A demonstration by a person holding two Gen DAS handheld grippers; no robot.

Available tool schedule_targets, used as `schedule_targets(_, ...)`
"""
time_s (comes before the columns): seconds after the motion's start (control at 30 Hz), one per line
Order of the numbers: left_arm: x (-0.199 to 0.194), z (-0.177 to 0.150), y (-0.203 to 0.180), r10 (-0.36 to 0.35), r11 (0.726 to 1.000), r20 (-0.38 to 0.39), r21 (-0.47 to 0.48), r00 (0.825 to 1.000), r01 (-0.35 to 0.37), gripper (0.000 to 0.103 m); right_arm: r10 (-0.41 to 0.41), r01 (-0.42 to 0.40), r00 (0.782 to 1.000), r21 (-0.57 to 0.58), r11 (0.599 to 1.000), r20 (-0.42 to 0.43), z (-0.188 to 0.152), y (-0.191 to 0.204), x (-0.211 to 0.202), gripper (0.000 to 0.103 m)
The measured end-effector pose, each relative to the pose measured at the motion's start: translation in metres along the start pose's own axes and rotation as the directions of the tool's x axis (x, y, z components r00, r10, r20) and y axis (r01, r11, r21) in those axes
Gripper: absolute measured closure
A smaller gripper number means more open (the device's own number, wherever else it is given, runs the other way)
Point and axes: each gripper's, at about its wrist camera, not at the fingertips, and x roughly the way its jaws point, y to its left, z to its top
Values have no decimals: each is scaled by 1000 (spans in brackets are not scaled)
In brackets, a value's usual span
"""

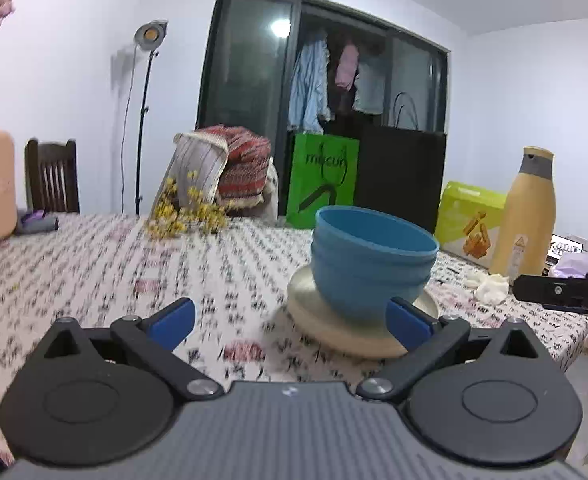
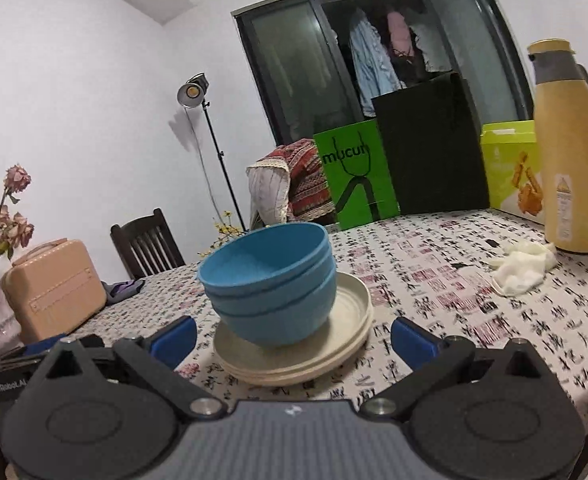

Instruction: Organize plates and bowls

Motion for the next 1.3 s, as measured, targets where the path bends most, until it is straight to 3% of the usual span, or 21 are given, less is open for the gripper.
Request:
schedule_targets(0.13,-6,-12,5,27,1000,19,4,999,-27,0,-42,43,999,-64,997,4,-12,5,-3,0)
schedule_targets(0.5,-24,-29,7,70,997,52,26,996,-71,0,-68,67,998,-105,992,-4,-41,11,-3,0)
schedule_targets(0.77,-30,-39,3,102,993,66,55,993,-106,0,-82,82,997,-121,989,9,-48,14,-1,0)
schedule_targets(1.3,-31,-46,8,109,993,46,46,993,-111,0,-90,91,996,-143,986,7,-53,20,2,0)
